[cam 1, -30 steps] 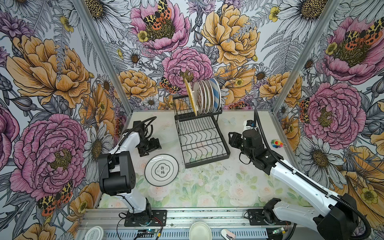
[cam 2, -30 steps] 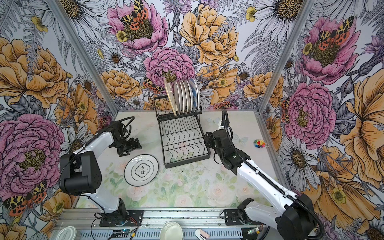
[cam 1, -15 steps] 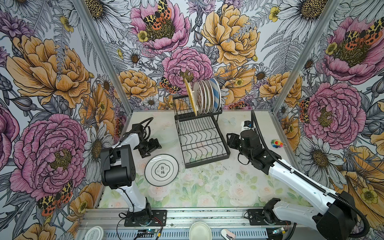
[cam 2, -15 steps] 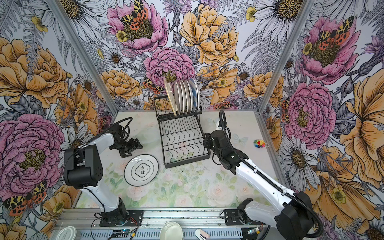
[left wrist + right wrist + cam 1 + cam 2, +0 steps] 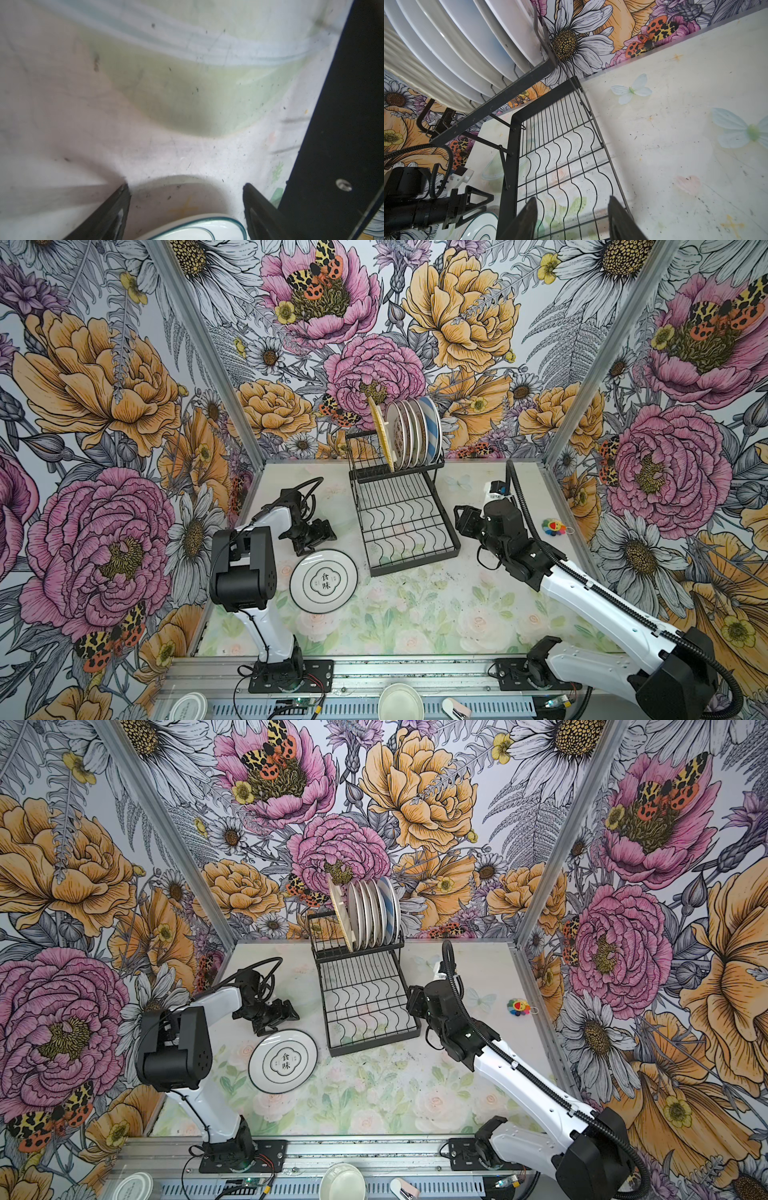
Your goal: Load the plates into the dish rack
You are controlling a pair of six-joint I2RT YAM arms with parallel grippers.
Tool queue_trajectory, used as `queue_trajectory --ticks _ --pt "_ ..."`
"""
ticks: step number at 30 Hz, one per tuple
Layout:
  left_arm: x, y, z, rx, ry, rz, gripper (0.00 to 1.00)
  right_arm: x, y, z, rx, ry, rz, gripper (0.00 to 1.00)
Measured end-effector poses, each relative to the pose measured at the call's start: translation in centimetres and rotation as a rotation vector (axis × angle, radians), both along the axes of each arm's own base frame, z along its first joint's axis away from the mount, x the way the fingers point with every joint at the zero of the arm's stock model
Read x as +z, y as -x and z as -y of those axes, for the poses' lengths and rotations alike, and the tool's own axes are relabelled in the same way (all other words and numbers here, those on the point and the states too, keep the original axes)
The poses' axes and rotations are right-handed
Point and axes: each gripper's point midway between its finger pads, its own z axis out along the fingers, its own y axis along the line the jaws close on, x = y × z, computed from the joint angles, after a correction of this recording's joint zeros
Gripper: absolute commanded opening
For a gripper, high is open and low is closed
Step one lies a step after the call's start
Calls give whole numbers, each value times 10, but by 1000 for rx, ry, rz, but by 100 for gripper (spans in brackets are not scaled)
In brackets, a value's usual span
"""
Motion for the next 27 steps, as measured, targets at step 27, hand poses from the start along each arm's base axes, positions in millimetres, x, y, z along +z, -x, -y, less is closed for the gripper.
queue_trajectory --ticks 27 --pt "27 88 23 102 -20 -41 99 -53 13 -53 200 14 -164 56"
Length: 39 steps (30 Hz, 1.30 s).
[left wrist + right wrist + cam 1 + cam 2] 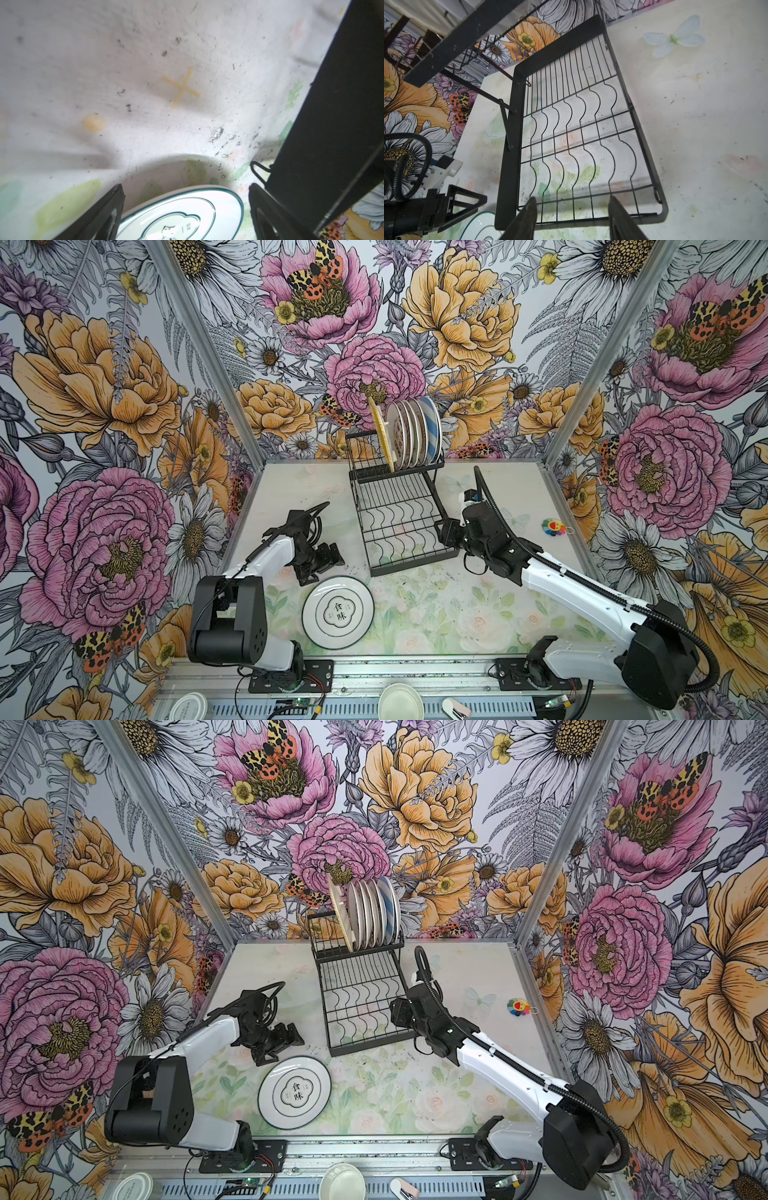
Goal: Load the plates into the dish rack
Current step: 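Slide the white plate toward the rack with the left gripper while the right lowers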
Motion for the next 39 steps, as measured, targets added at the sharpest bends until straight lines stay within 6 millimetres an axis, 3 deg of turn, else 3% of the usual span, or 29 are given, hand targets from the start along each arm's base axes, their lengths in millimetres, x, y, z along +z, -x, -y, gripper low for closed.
queue_trajectory --ticks 3,6,13,24,32,39 --pt "21 1 -9 85 -30 63 99 -5 7 -11 50 -13 -27 56" --pt "30 14 -19 180 -58 83 99 -6 12 -18 85 -29 -42 56" --pt "19 58 -43 366 -136 -2 99 -11 20 -25 131 -44 -67 56" --pt "0 64 -60 450 -215 -63 99 -13 24 -28 150 -39 -71 57" --pt "-27 70 -54 455 -154 -105 99 -13 24 -28 160 -29 -63 57" --pt "-26 62 -34 392 -75 -82 99 -14 24 -27 161 -27 -64 57"
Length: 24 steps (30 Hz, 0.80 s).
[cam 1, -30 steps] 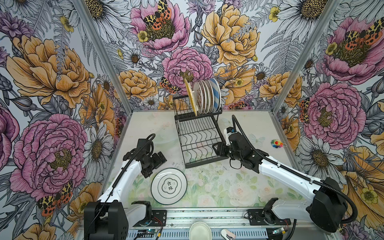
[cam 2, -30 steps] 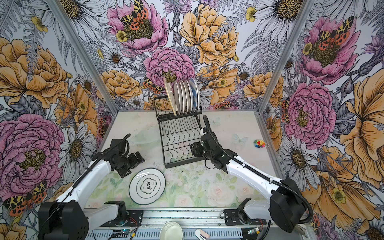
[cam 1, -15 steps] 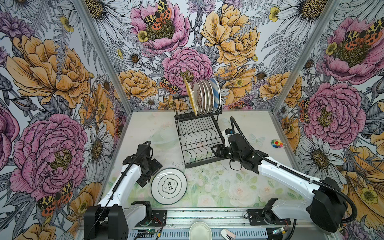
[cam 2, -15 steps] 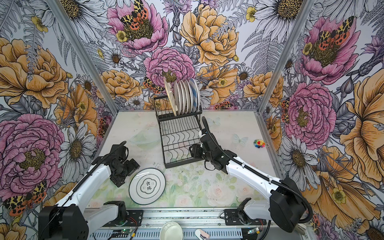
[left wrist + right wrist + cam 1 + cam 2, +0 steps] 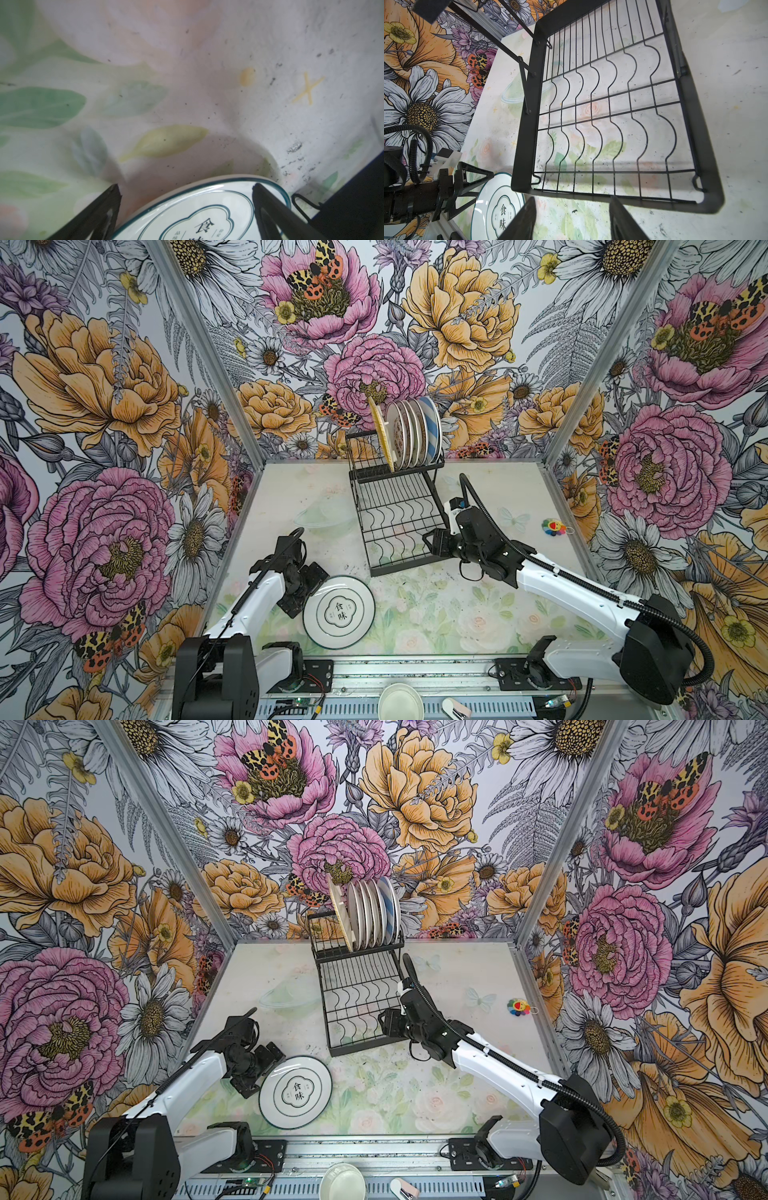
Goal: Load the plates into the dish rack
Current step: 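Slide the white plate toward the rack with the left gripper while the right lowers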
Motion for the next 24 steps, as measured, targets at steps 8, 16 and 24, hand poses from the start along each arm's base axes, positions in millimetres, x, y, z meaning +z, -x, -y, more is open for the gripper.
queue_trajectory --ticks 8,16,24 --pt "-5 4 33 -144 58 -26 99 -4 1 1 2 8 -5 57" --pt "-3 13 62 -256 107 -32 99 -8 3 2 2 13 -13 57" --pt "-2 25 89 -357 172 -51 98 -10 4 2 4 16 -16 57"
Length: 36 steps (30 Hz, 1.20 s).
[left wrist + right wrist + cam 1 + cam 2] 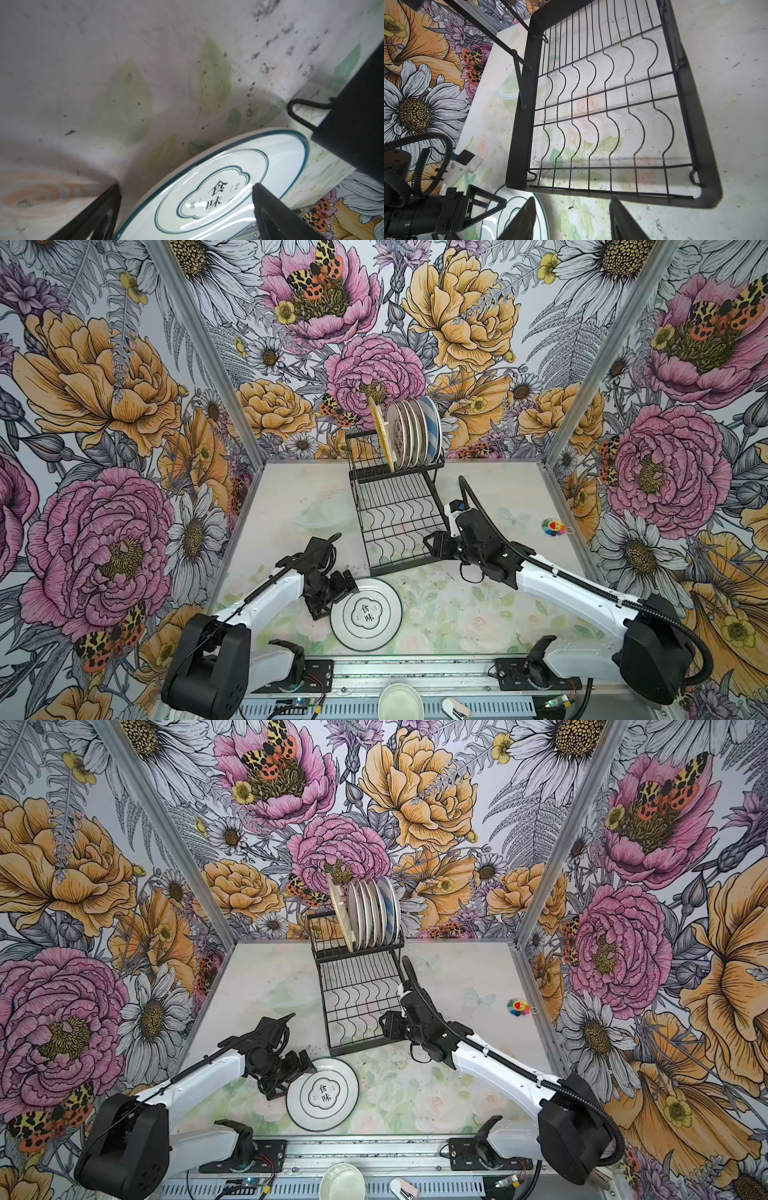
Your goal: Load the plates into the dish rack
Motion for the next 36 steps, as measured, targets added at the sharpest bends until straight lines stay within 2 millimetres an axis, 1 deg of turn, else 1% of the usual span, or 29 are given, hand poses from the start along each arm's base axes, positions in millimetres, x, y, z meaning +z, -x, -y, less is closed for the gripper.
queue_trajectory --ticks 8,11,16,19,22,28,31,36 --pt "4 6 25 -84 51 9 98 -4 3 0 8 2 -11 57" --pt "3 7 36 -120 72 3 98 -4 4 -1 13 0 -14 57" --pt "5 7 62 -202 122 -6 98 -4 5 -2 15 -2 -16 57" --pt "6 7 70 -243 143 8 97 -4 6 -2 15 -7 -20 57" --pt "8 9 71 -260 152 31 96 -7 10 0 21 -12 -30 57" --pt "5 26 60 -282 140 82 90 -21 24 2 39 -19 -77 57" --pt "3 30 58 -285 132 101 81 -26 28 3 44 -19 -96 57" --pt "0 31 57 -270 142 144 67 -24 30 2 55 -30 -101 57"
